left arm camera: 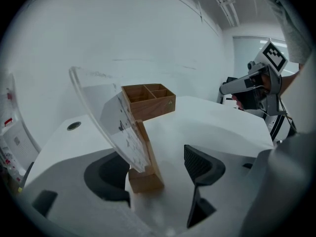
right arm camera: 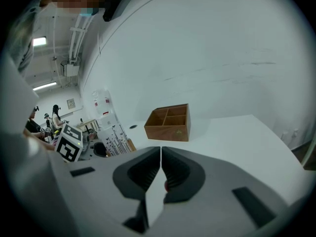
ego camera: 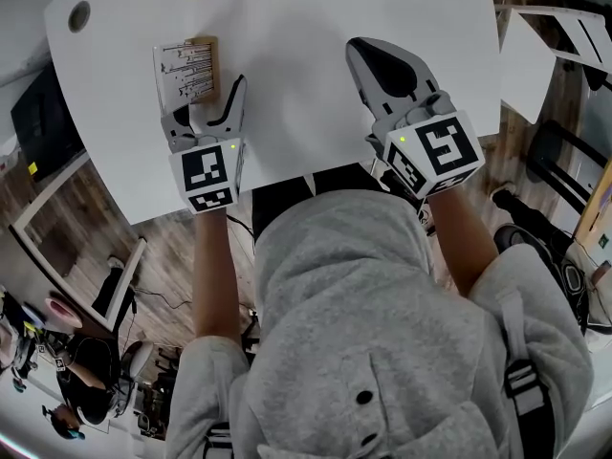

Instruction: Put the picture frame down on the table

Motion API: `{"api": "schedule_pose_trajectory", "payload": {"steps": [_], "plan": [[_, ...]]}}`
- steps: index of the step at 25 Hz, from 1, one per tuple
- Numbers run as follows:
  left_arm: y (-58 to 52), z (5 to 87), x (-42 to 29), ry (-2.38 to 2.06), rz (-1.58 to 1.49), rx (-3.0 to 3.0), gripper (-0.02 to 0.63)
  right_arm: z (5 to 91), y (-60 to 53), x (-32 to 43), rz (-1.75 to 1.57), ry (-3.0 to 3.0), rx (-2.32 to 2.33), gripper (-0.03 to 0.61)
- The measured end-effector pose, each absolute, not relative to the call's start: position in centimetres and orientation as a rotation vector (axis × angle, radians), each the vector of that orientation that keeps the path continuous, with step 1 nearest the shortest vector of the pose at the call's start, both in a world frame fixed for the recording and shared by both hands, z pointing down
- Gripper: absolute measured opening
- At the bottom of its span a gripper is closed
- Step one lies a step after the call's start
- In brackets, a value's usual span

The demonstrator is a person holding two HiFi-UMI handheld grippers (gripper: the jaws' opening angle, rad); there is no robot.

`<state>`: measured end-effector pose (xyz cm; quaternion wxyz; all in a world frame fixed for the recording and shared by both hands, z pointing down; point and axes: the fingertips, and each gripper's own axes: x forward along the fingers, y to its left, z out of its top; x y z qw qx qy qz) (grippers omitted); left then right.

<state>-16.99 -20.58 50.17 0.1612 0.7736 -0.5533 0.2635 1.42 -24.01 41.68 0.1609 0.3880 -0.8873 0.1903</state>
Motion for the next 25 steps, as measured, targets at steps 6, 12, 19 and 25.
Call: {"api": "schedule_pose_trajectory", "payload": {"steps": [6, 12, 19, 25], "plan": [[-19.0, 49.7, -16.9, -1.582, 0.763, 2.193, 0.331, 40.1, -23.6, 1.4, 0.506, -2.563, 1.108, 0.028], [-17.3, 48.9, -16.8, -1.580, 0.764, 2.191, 0.333, 38.7, -22.8, 1.6, 0.485, -2.583, 1.120, 0.028], [-15.9, 47.0, -16.6, -1.621, 0.730, 2.188, 0.333, 37.1, -21.4, 2.0, 0.450, -2.601, 1.120, 0.028], [-14.6, 43.6, -16.9, -1.704, 0.654, 2.187, 0.331, 35.2, -20.5, 2.4, 0.399, -2.632, 1.128, 0.028]]}}
